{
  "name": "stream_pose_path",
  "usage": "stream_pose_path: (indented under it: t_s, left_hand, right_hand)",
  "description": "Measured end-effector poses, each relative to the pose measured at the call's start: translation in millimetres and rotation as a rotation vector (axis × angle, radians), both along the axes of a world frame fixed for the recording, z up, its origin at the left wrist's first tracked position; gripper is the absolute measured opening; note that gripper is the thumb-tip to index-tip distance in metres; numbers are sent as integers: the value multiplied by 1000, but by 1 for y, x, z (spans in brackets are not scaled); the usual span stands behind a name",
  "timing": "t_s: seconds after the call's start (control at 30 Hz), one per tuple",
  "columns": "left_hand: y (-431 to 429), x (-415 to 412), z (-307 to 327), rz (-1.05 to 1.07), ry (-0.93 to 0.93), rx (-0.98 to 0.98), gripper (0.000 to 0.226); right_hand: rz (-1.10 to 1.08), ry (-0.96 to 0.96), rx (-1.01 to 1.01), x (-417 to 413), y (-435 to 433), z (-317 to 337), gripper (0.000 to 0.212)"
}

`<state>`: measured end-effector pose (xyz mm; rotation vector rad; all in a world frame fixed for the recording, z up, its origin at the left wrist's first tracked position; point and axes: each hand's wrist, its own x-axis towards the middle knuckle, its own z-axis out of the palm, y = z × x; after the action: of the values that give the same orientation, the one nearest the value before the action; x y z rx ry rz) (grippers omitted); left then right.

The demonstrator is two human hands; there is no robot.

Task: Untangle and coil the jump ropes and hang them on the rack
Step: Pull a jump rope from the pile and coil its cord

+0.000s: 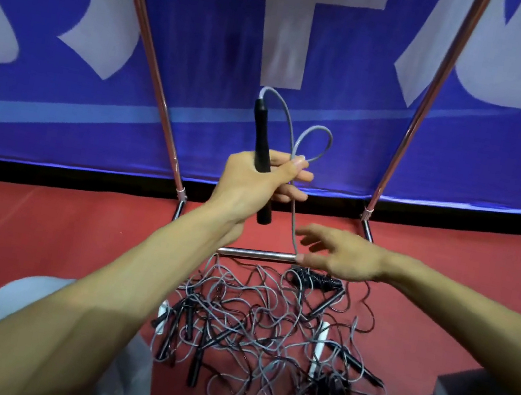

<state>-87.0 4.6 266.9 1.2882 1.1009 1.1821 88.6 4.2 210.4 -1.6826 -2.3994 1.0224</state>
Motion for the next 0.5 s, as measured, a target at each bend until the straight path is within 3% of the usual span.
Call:
stream_pose_path:
  t_s: [0.13, 0.23, 0.37, 0.5]
  left_hand:
    - [-2, -3, 7, -23, -104, 29, 14]
    - [-3, -9, 10, 0, -131, 37, 17]
    - [2, -16, 5, 163, -39, 50, 18]
    - [5, -19, -6, 313, 44, -95, 33]
  right_hand:
    - [157, -142, 76, -9, -5, -8, 25]
    - [154, -141, 88, -12, -2, -6, 21]
    - [-186, 427, -129, -11, 3, 5, 21]
    - [-358, 770, -115, -4, 5, 28, 21]
